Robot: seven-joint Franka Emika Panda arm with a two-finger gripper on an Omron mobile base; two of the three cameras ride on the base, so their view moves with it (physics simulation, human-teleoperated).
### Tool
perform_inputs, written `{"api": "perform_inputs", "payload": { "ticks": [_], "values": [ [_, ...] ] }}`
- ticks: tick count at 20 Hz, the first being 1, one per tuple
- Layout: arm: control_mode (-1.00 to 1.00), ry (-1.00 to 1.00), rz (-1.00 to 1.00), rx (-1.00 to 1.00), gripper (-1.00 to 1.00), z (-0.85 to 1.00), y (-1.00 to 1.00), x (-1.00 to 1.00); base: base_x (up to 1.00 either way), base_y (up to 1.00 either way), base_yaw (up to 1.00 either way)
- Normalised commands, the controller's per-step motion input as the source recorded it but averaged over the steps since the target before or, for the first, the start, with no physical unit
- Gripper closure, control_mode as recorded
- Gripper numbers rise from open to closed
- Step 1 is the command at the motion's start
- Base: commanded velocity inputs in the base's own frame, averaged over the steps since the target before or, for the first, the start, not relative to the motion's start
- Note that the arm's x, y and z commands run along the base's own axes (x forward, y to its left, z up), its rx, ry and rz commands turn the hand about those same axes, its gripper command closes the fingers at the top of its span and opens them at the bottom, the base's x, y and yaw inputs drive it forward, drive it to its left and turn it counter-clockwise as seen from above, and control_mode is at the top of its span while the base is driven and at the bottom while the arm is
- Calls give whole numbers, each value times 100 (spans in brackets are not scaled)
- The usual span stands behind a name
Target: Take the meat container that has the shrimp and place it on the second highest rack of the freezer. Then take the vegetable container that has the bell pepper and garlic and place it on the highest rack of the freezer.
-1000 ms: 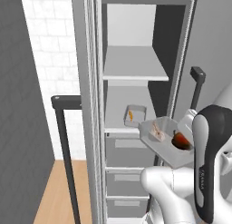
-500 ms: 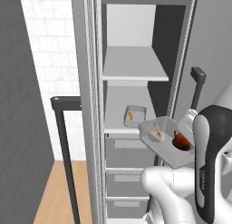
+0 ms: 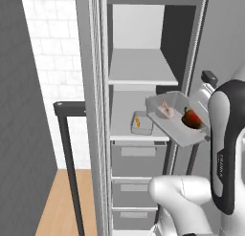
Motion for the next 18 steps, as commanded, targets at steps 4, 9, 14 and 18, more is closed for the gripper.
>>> {"api": "perform_inputs", "payload": {
  "ticks": [4, 9, 14, 18],
  "values": [
    [-100, -4, -7, -2, 100, 37, 7, 97, 0, 0, 0],
    [-100, -37, -10, -7, 100, 12, 24, 87, 0, 0, 0],
    [-100, -14, -17, -1, 100, 56, 1, 51, 0, 0, 0],
    [-100, 6, -17, 0, 100, 0, -2, 92, 0, 0, 0]
  ]
}}
